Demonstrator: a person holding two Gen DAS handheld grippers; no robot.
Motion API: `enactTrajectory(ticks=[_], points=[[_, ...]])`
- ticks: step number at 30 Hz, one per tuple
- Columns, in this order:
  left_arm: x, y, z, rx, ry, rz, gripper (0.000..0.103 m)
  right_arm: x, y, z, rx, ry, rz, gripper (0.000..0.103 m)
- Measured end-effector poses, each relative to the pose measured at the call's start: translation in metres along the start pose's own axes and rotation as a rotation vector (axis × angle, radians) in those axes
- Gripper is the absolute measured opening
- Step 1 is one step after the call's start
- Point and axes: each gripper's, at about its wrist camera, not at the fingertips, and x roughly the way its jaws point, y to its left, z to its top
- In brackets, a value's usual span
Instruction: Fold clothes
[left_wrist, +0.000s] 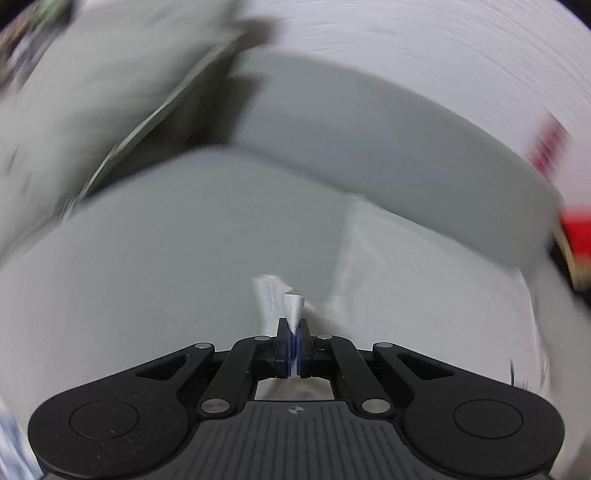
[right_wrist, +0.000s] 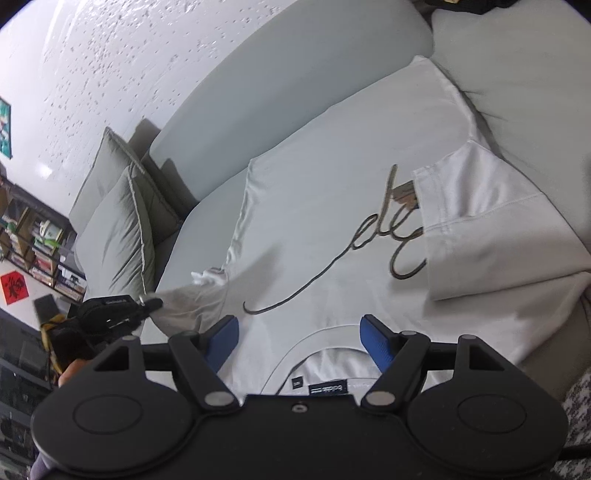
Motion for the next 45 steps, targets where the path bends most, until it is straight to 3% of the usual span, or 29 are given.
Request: enactTrajectory(ticks=[3,6,7,8,9,11,12,13,15,18,19,21,23,25,29,33,36,37,39,42,45], points=[[-0.011,-0.056,-0.023,0.263,-0.034,-0.026,0.000,-0.003,-0.006,0.002,0.015,-0.010,-0.001,0.071],[-0.009,-0.096,-0.055,0.430,0.006,-0.055,0.000,-0.005,-0.010,0.003,0.025,-0.018,-0.004,0.071],[-0.004,-0.102,-0.065,0.462,0.046,-0.062,0.004,-0.006,-0.012,0.004,0.028,-0.020,-0.006,0.071],[0.002,-0.107,-0.075,0.493,0.087,-0.069,0.016,-0.006,-0.013,0.004,0.032,-0.022,-0.007,0.071],[0.006,-0.112,-0.084,0.520,0.126,-0.076,0.020,-0.007,-0.015,0.005,0.038,-0.022,-0.007,0.071],[0.004,-0.114,-0.094,0.539,0.188,-0.092,0.030,-0.008,-0.018,0.005,0.049,-0.023,-0.009,0.071],[-0.004,-0.111,-0.094,0.536,0.178,-0.092,0.036,-0.009,-0.019,0.006,0.052,-0.025,-0.010,0.071],[-0.012,-0.107,-0.092,0.528,0.168,-0.094,0.050,-0.010,-0.021,0.007,0.055,-0.026,-0.010,0.072],[-0.032,-0.088,-0.081,0.464,0.139,-0.116,0.056,-0.012,-0.025,0.008,0.061,-0.031,-0.009,0.072],[-0.049,-0.039,-0.057,0.272,0.121,-0.104,0.070,-0.018,-0.032,0.010,0.078,-0.047,-0.006,0.072],[-0.051,-0.021,-0.049,0.196,0.124,-0.089,0.069,-0.020,-0.036,0.011,0.086,-0.052,-0.005,0.072],[-0.042,0.011,-0.034,0.039,0.165,-0.054,0.057,-0.021,-0.043,0.013,0.106,-0.059,-0.005,0.072],[-0.027,0.031,-0.027,-0.059,0.219,-0.071,0.045,-0.021,-0.047,0.014,0.118,-0.065,-0.013,0.072],[-0.012,0.048,-0.021,-0.150,0.274,-0.090,0.043,-0.021,-0.047,0.013,0.116,-0.069,-0.018,0.072],[0.016,0.050,-0.023,-0.211,0.390,-0.126,0.040,-0.022,-0.045,0.012,0.103,-0.069,-0.019,0.072],[0.022,0.053,-0.028,-0.253,0.404,-0.134,0.038,-0.025,-0.046,0.011,0.103,-0.072,-0.020,0.072],[0.022,0.052,-0.030,-0.247,0.427,-0.148,0.016,-0.023,-0.049,0.011,0.109,-0.069,-0.025,0.072],[0.023,0.052,-0.031,-0.242,0.438,-0.154,0.001,-0.022,-0.049,0.010,0.111,-0.066,-0.026,0.072],[0.020,0.050,-0.031,-0.231,0.433,-0.141,0.001,-0.020,-0.051,0.010,0.114,-0.061,-0.025,0.072],[0.015,0.044,-0.030,-0.197,0.409,-0.047,0.001,-0.018,-0.050,0.010,0.104,-0.054,-0.030,0.072],[0.013,0.037,-0.030,-0.148,0.408,0.003,0.008,-0.018,-0.052,0.011,0.090,-0.058,-0.048,0.072]])
